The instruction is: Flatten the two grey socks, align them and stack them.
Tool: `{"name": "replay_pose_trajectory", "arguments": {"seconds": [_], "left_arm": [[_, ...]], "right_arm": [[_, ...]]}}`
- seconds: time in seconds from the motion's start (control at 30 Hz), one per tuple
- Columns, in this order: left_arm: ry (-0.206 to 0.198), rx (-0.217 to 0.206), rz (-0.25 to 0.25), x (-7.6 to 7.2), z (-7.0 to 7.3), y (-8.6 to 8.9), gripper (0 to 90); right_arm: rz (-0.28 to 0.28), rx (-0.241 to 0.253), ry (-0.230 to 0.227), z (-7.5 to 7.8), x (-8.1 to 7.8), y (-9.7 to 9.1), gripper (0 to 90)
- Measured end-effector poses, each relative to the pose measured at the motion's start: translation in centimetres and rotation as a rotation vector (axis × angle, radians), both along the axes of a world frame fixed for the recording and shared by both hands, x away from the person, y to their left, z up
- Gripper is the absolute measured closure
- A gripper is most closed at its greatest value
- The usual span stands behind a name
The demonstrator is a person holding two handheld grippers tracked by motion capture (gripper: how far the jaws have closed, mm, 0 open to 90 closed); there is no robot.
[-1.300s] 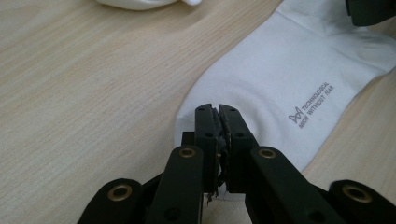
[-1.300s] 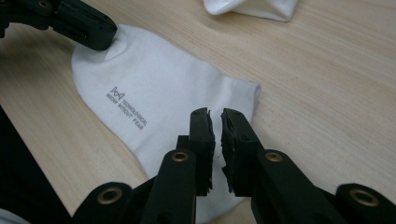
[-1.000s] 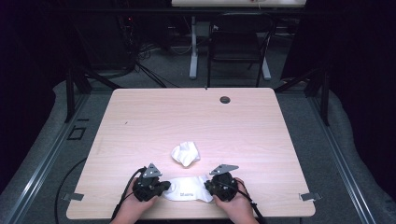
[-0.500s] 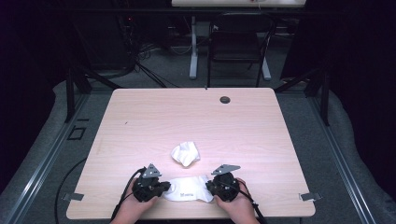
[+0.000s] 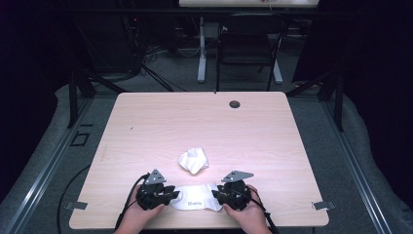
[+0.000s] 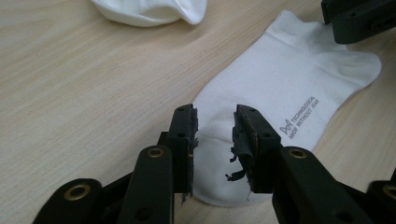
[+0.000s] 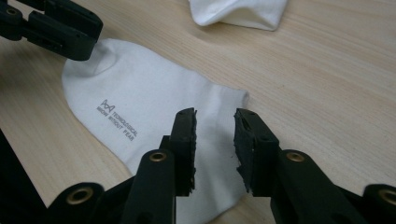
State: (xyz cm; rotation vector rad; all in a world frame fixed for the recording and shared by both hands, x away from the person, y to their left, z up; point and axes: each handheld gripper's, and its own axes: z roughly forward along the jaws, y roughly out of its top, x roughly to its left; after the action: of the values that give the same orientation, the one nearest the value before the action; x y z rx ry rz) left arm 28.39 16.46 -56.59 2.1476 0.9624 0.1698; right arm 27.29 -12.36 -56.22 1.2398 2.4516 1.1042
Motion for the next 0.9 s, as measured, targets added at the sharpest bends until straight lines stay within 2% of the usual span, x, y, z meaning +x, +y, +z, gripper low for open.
{"name": "replay_pose_trajectory", "arguments": {"seconds": [0.07,0.2,0.3,0.5,0.7,0.9], "left_arm": [[-0.006,-0.01,0.007,0.1,0.1,0.2,64.2],[-0.02,-0.019,0.032,0.3,0.3,0.6,61.6],[-0.024,-0.022,0.04,0.5,0.4,1.0,60.1],[-0.035,-0.015,0.061,0.9,0.4,1.4,58.9],[-0.034,-0.019,0.079,1.3,0.3,1.8,58.6],[-0.03,-0.028,0.091,1.7,0.4,2.0,58.6]], "right_arm": [[0.033,-0.017,-0.007,0.1,0.0,0.2,62.8],[0.042,-0.016,-0.013,0.3,0.2,0.4,61.3],[0.047,-0.008,-0.009,1.1,0.5,0.4,61.0],[0.044,-0.033,-0.032,2.0,1.5,1.0,61.6],[0.021,-0.023,-0.067,2.5,3.1,2.4,62.9],[0.022,-0.042,-0.069,2.5,4.1,3.3,65.2]]}}
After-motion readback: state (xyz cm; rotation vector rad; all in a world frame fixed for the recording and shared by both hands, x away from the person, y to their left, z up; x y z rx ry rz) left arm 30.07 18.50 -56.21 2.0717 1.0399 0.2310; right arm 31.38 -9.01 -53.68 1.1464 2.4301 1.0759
